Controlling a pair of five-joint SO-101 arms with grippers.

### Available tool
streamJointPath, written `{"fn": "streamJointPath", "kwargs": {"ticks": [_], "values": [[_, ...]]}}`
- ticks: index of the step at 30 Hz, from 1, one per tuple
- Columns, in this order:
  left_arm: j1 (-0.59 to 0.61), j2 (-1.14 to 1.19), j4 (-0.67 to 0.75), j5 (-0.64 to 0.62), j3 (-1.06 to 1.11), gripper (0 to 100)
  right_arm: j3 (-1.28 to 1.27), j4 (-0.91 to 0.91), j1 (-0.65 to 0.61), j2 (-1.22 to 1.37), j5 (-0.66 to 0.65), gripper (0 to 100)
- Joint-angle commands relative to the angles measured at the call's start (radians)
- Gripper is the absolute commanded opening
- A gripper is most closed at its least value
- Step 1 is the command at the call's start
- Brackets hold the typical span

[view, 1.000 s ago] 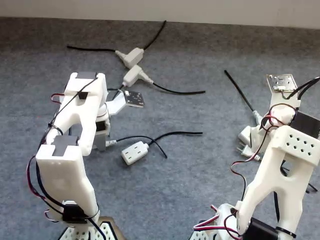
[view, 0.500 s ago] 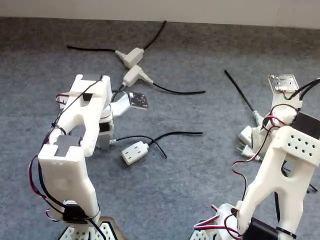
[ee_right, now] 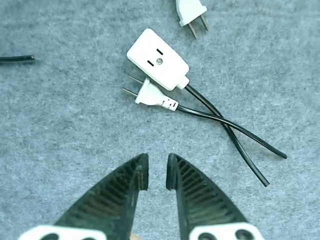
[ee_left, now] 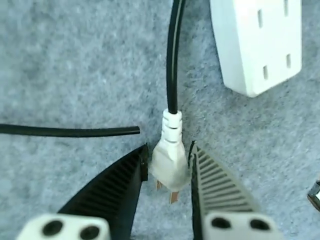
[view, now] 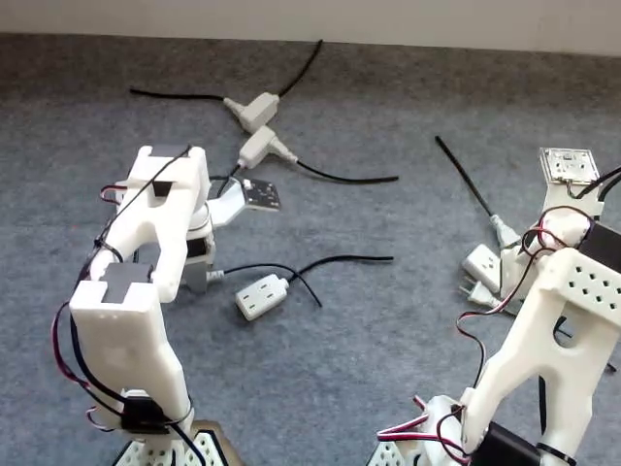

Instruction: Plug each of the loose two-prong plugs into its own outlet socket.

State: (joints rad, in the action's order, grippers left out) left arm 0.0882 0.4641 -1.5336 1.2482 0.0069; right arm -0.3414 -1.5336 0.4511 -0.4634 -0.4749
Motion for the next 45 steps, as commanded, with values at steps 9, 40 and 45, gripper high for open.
{"fn": "streamJointPath", "kwargs": {"ticks": [9,40,45], "values": [[0.004,-0.005,0.000,0.003,0.001,4,0.004,0.013,0.010,-0.008,-0.012,7.7],[-0.410,-1.153,0.934,-1.574,0.475,1,-0.056,0.016,-0.044,-0.007,-0.009,7.7],[-0.403,-1.438,1.293,-1.709,0.851,1,-0.116,0.047,-0.137,-0.008,-0.005,7.7]]}}
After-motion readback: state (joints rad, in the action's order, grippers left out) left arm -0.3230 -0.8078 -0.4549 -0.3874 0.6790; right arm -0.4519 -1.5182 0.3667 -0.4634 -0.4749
